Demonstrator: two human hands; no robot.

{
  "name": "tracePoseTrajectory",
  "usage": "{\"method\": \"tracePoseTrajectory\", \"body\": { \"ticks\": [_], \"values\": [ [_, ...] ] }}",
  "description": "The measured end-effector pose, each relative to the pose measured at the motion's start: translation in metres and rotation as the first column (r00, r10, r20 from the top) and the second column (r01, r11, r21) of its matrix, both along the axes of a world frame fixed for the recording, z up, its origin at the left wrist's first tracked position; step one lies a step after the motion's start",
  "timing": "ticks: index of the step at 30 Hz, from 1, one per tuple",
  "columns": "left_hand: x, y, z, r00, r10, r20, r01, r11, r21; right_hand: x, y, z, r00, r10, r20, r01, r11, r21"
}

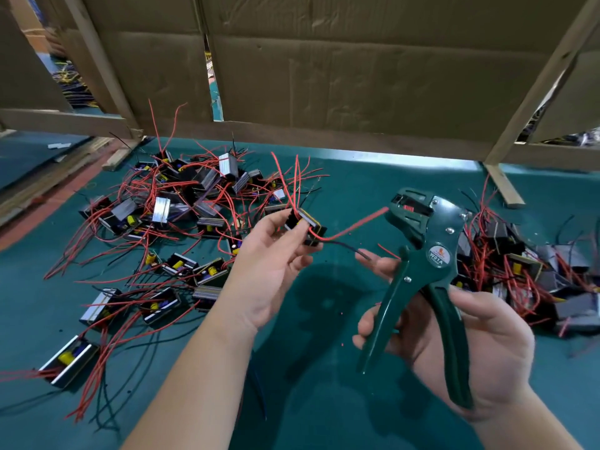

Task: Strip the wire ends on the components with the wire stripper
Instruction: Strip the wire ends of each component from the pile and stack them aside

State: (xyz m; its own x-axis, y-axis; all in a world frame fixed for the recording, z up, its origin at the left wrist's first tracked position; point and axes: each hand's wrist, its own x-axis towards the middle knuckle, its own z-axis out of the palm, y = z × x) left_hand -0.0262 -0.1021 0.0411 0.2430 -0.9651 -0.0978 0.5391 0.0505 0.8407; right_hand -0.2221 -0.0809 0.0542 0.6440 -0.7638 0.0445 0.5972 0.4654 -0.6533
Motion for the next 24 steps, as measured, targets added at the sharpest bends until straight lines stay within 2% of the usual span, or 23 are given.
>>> {"method": "tracePoseTrajectory", "body": {
  "ticks": [3, 10, 13, 16, 17, 19, 20, 21, 23, 24],
  "values": [
    [-0.008, 0.000, -0.003, 0.998, 0.040, 0.055, -0.044, 0.997, 0.062, 0.000, -0.001, 0.002, 0.995, 0.067, 0.077, -0.064, 0.997, -0.036],
    [-0.021, 0.005, -0.006, 0.972, -0.007, 0.235, -0.029, 0.988, 0.149, 0.001, -0.002, -0.003, 1.000, 0.012, -0.010, -0.013, 0.998, -0.060],
    [-0.023, 0.006, -0.009, 0.912, 0.023, 0.409, -0.088, 0.986, 0.142, 0.001, -0.004, 0.001, 0.991, 0.061, 0.123, -0.058, 0.998, -0.029],
    [-0.022, 0.009, -0.012, 0.721, 0.019, 0.692, -0.133, 0.985, 0.112, -0.001, -0.003, 0.003, 0.987, 0.050, 0.156, -0.046, 0.999, -0.027],
    [-0.022, 0.010, -0.014, 0.600, -0.019, 0.800, -0.134, 0.983, 0.123, -0.001, -0.003, 0.002, 0.990, 0.037, 0.139, -0.033, 0.999, -0.031],
    [-0.020, 0.012, -0.018, 0.293, -0.064, 0.954, -0.176, 0.977, 0.120, -0.001, -0.003, -0.001, 0.997, 0.000, 0.081, 0.002, 1.000, -0.027],
    [-0.020, 0.012, -0.018, 0.226, -0.022, 0.974, -0.192, 0.979, 0.066, -0.002, -0.003, -0.002, 0.999, -0.017, 0.045, 0.018, 1.000, -0.015],
    [-0.020, 0.012, -0.017, 0.250, 0.056, 0.967, -0.187, 0.982, -0.008, -0.001, -0.003, -0.003, 1.000, -0.025, 0.011, 0.025, 1.000, 0.001],
    [-0.021, 0.013, -0.011, 0.442, 0.184, 0.878, -0.118, 0.982, -0.146, 0.001, -0.003, -0.004, 0.999, -0.024, -0.026, 0.025, 0.999, 0.031],
    [-0.022, 0.014, -0.009, 0.524, 0.172, 0.834, -0.046, 0.984, -0.175, 0.002, -0.003, -0.004, 0.999, -0.025, -0.032, 0.026, 0.999, 0.042]
  ]
}}
